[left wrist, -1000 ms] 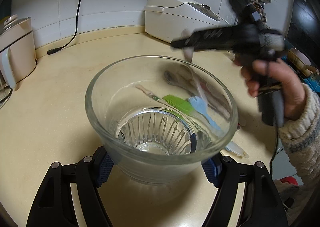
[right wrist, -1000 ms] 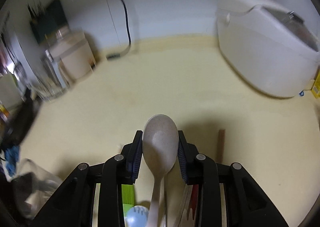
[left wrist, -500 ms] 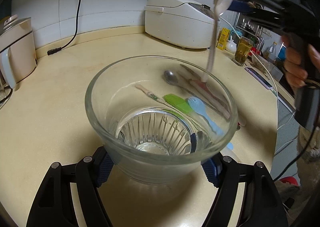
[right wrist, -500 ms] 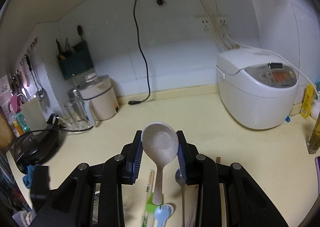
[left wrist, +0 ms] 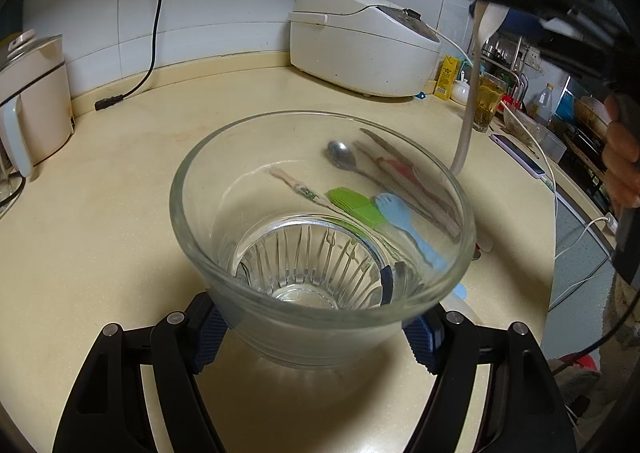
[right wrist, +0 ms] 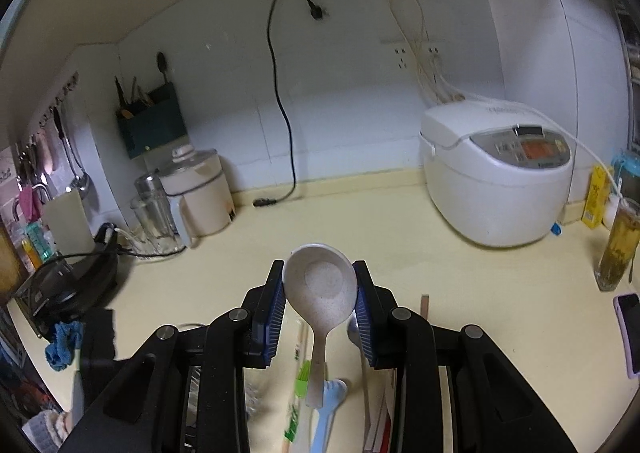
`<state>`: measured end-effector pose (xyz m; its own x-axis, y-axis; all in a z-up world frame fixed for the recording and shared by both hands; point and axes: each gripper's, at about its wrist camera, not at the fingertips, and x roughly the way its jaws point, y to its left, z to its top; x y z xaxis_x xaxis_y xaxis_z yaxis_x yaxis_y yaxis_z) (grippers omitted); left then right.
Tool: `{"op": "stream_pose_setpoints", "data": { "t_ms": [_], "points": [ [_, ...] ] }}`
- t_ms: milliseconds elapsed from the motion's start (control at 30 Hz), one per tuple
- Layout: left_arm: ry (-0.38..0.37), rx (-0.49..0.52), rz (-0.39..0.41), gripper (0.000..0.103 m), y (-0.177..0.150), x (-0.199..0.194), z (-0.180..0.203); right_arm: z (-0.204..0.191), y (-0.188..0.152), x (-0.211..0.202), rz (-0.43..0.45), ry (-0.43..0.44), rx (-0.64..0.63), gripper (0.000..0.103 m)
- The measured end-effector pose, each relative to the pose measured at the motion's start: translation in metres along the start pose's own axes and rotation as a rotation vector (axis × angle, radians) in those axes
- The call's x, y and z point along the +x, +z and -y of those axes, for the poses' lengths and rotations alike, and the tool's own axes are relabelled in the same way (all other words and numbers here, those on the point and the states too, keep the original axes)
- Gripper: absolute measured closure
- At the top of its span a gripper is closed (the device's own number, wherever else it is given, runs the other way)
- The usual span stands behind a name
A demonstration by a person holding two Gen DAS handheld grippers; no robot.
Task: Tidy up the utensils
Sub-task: 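Carry the spoon into the glass and open the right tool while the left tool holds the glass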
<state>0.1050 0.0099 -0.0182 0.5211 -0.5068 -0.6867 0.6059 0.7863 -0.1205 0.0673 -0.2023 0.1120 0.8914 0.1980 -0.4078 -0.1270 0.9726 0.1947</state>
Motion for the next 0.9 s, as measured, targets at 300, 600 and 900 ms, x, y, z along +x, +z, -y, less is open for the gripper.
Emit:
{"op": "stream_pose_setpoints", "data": {
  "t_ms": [300, 600, 900],
  "points": [
    [0.001, 0.001, 0.0, 0.025, 0.0, 0.0, 0.0, 0.005, -0.006, 0.001, -0.018, -0.029, 0.015, 0.07],
    [0.0, 0.0, 0.0, 0.025, 0.0, 0.0, 0.0, -0.007, 0.007, -0.021, 0.057, 0.014, 0.02, 0.07],
    [0.0, 0.0, 0.0, 0.025, 0.0, -0.001, 0.0, -0.027, 0.031, -0.039, 0.123, 0.167, 0.042, 0.07]
  ]
}}
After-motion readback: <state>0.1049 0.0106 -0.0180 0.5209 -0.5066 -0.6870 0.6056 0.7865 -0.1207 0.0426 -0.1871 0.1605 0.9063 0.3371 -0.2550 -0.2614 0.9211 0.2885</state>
